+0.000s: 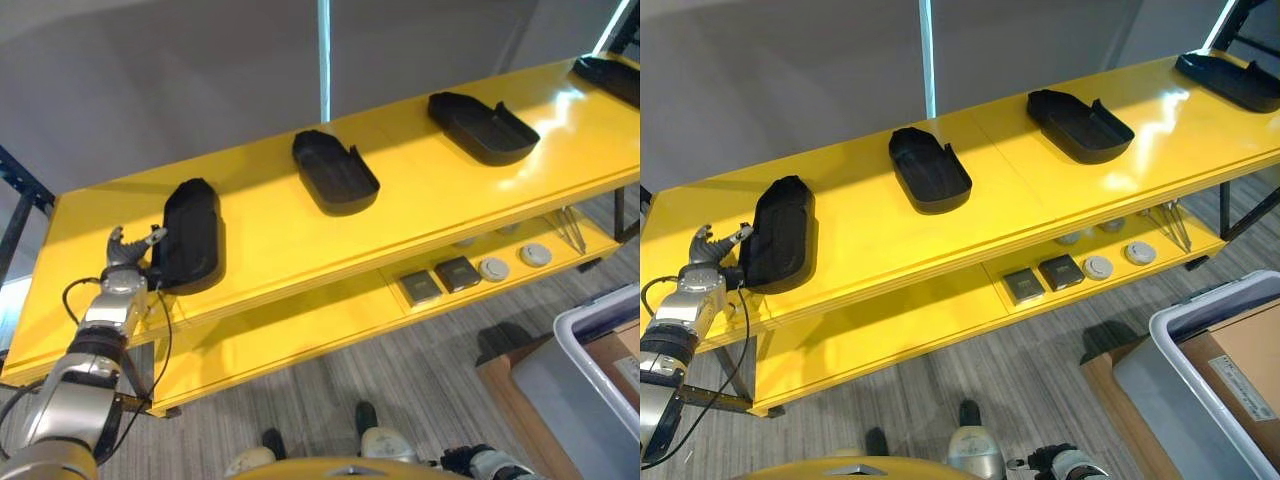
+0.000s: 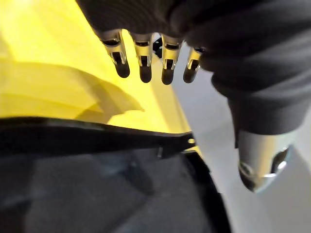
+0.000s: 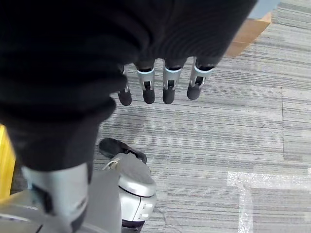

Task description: Move parts from the plastic box to the shelf.

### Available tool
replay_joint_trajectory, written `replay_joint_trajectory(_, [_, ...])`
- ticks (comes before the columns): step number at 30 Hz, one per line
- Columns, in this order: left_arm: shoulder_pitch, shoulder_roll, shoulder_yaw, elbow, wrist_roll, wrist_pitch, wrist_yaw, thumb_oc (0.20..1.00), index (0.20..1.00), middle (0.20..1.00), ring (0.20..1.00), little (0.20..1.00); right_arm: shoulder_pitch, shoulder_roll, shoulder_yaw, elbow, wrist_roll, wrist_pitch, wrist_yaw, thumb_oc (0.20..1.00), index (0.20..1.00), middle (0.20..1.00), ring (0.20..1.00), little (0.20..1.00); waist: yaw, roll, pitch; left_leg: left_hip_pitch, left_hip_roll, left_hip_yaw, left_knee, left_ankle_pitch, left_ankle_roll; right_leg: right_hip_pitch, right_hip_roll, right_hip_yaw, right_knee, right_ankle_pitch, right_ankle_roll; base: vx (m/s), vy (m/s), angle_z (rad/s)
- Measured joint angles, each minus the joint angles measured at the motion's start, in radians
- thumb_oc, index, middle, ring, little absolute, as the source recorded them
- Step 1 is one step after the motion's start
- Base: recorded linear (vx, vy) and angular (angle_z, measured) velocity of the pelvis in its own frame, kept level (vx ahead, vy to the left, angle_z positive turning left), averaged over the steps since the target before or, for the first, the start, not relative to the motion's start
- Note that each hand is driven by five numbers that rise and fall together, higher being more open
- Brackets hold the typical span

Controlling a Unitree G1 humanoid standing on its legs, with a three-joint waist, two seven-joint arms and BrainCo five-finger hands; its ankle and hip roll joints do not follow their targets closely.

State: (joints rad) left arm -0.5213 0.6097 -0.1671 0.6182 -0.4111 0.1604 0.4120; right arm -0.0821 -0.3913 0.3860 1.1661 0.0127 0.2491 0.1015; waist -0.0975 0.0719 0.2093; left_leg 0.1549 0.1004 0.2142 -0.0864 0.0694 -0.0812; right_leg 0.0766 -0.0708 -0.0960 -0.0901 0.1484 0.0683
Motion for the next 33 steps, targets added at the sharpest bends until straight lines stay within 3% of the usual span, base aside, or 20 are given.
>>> replay_joint_trajectory(3, [-0.005, 0.019, -0.023, -0.157, 0.002, -0.109, 0.017, 1.0, 1.0, 1.0, 1.0, 1.0, -0.008, 0.012, -0.008, 0.037, 0.0, 0.008, 0.042, 1.0, 1.0, 1.0, 1.0, 1.0, 0.011, -0.011, -0.04, -0.01, 0.004, -0.013, -0.001, 0.0, 0.0, 0.001, 0.001, -0.005, 0.0, 0.0, 0.0, -0.05, 0.01, 0.04])
replay_joint_trajectory(5, [-0.004, 0.048, -0.022, -0.284, 0.002, -0.173, 0.021, 0.2, 0.2, 0.2, 0.2, 0.2, -0.009, 0.017, -0.008, 0.057, 0.004, 0.003, 0.065, 1.0, 1.0, 1.0, 1.0, 1.0, 0.021, -0.019, -0.048, -0.017, 0.007, -0.026, -0.001, 0.0, 0.0, 0.001, 0.002, -0.019, 0.0, 0.0, 0.0, -0.03, 0.012, 0.18])
replay_joint_trajectory(8, [0.014, 0.067, -0.011, -0.461, 0.002, -0.287, -0.001, 0.2, 0.2, 0.2, 0.2, 0.2, 0.0, 0.02, -0.024, 0.067, 0.042, -0.006, 0.067, 1.0, 1.0, 1.0, 1.0, 1.0, 0.05, -0.028, -0.066, -0.023, 0.008, -0.044, 0.0, 0.0, 0.0, 0.003, 0.004, -0.028, 0.0, -0.001, -0.001, 0.0, -0.01, 0.17])
replay_joint_trajectory(12, [0.149, 0.038, 0.046, -0.713, 0.003, -0.34, -0.108, 0.2, 0.2, 0.2, 0.2, 0.2, 0.011, 0.046, -0.056, 0.066, 0.067, -0.02, 0.062, 1.0, 1.0, 1.0, 1.0, 1.0, 0.074, -0.04, -0.091, -0.028, 0.007, -0.068, -0.001, 0.0, 0.0, 0.009, 0.005, -0.042, 0.0, -0.005, -0.003, 0.0, -0.018, 0.14])
replay_joint_trajectory(13, [0.208, 0.012, 0.047, -0.8, 0.008, -0.363, -0.177, 0.2, 0.2, 0.2, 0.2, 0.2, 0.02, 0.058, -0.058, 0.067, 0.08, -0.031, 0.051, 1.0, 1.0, 1.0, 1.0, 1.0, 0.091, -0.05, -0.099, -0.036, 0.005, -0.083, -0.001, 0.0, 0.0, 0.009, 0.003, -0.058, 0.0, -0.01, -0.004, -0.01, 0.007, 0.25])
replay_joint_trajectory(15, [0.278, -0.016, 0.038, -0.847, 0.034, -0.38, -0.224, 0.2, 0.2, 0.2, 0.2, 0.2, 0.021, 0.063, -0.057, 0.067, 0.08, -0.041, 0.038, 1.0, 1.0, 1.0, 1.0, 1.0, 0.11, -0.059, -0.104, -0.037, 0.005, -0.084, -0.001, 0.0, 0.0, 0.009, 0.003, -0.058, 0.0, -0.01, -0.004, -0.01, 0.021, 0.12])
replay_joint_trajectory(18, [0.326, -0.024, -0.004, -0.801, 0.059, -0.382, -0.253, 0.2, 0.2, 0.2, 0.2, 0.2, 0.017, 0.07, -0.056, 0.067, 0.071, -0.072, 0.02, 1.0, 1.0, 1.0, 1.0, 1.0, 0.127, -0.064, -0.111, -0.047, 0.0, -0.099, -0.001, 0.0, 0.0, 0.007, 0.001, -0.06, 0.0, -0.011, -0.003, 0.0, 0.013, 0.13])
replay_joint_trajectory(20, [0.354, -0.059, -0.002, -0.757, -0.007, -0.378, -0.267, 0.2, 0.2, 0.2, 0.2, 0.2, 0.017, 0.073, -0.054, 0.066, 0.059, -0.077, 0.022, 1.0, 1.0, 1.0, 1.0, 1.0, 0.129, -0.064, -0.114, -0.061, -0.004, -0.105, -0.001, 0.0, 0.0, -0.004, -0.004, -0.065, 0.0, -0.011, -0.003, -0.01, -0.004, 0.16])
replay_joint_trajectory(23, [0.455, -0.169, -0.033, -0.715, -0.046, -0.377, -0.278, 0.2, 0.2, 0.2, 0.2, 0.2, 0.014, 0.068, -0.05, 0.06, 0.081, -0.046, 0.058, 1.0, 1.0, 1.0, 1.0, 1.0, 0.138, -0.061, -0.118, -0.072, -0.008, -0.114, -0.001, 0.002, 0.002, -0.006, -0.008, -0.079, 0.0, -0.011, -0.002, 0.0, -0.009, 0.11])
replay_joint_trajectory(26, [0.566, -0.181, -0.114, -0.642, -0.043, -0.373, -0.322, 0.2, 0.2, 0.2, 0.2, 0.2, 0.007, 0.07, -0.048, 0.067, 0.127, -0.034, 0.073, 1.0, 1.0, 1.0, 1.0, 1.0, 0.15, -0.06, -0.117, -0.083, -0.007, -0.125, -0.001, 0.002, 0.003, -0.012, -0.008, -0.089, 0.0, -0.012, -0.003, 0.02, 0.019, 0.08])
replay_joint_trajectory(33, [0.551, -0.161, -0.129, -0.627, -0.057, -0.402, -0.351, 0.2, 0.2, 0.2, 0.2, 0.2, 0.002, 0.072, -0.053, 0.068, 0.16, -0.043, 0.094, 1.0, 1.0, 1.0, 1.0, 1.0, 0.15, -0.041, -0.106, -0.107, -0.009, -0.13, -0.001, 0.002, 0.002, -0.031, -0.012, -0.101, 0.0, -0.013, -0.001, 0.04, 0.003, 0.06])
